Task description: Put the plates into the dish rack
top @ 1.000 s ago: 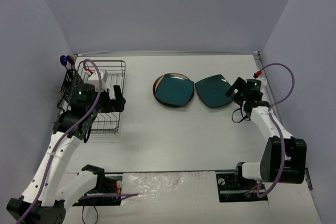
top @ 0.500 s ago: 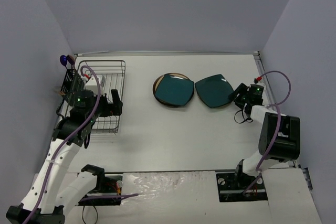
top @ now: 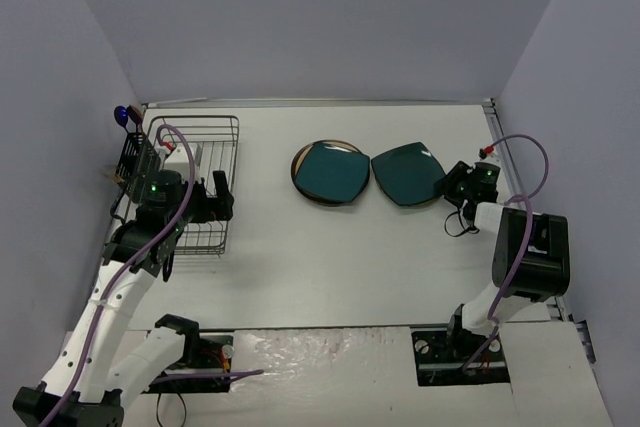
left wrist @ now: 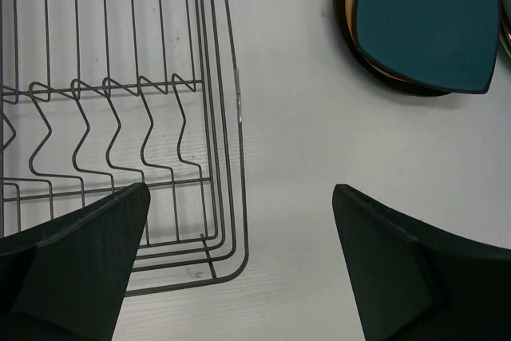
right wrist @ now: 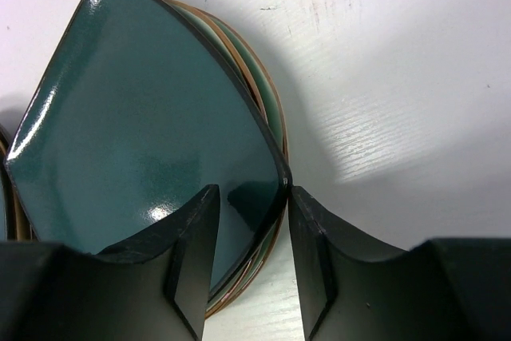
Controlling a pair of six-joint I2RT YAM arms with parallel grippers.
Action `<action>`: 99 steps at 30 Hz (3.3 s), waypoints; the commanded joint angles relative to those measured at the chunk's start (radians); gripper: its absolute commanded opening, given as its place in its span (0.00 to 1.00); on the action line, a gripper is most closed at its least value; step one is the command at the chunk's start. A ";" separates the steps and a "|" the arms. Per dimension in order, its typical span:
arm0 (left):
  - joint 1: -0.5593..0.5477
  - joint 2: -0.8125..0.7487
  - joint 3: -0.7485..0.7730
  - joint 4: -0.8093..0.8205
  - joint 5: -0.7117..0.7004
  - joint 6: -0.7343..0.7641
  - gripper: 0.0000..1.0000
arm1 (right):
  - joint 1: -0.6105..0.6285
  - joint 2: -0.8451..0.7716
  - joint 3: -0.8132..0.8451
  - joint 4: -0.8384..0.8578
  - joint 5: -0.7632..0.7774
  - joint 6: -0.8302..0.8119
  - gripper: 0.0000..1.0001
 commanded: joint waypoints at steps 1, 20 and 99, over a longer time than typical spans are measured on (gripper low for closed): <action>0.007 0.008 0.030 0.050 -0.008 0.006 0.97 | -0.007 -0.005 0.025 0.087 -0.004 -0.014 0.31; 0.007 0.033 0.039 0.037 0.003 0.001 0.97 | -0.016 -0.234 -0.050 -0.045 0.044 0.100 0.00; 0.007 0.073 0.044 0.004 -0.031 0.006 0.97 | -0.041 -0.209 -0.180 0.162 -0.119 0.209 0.05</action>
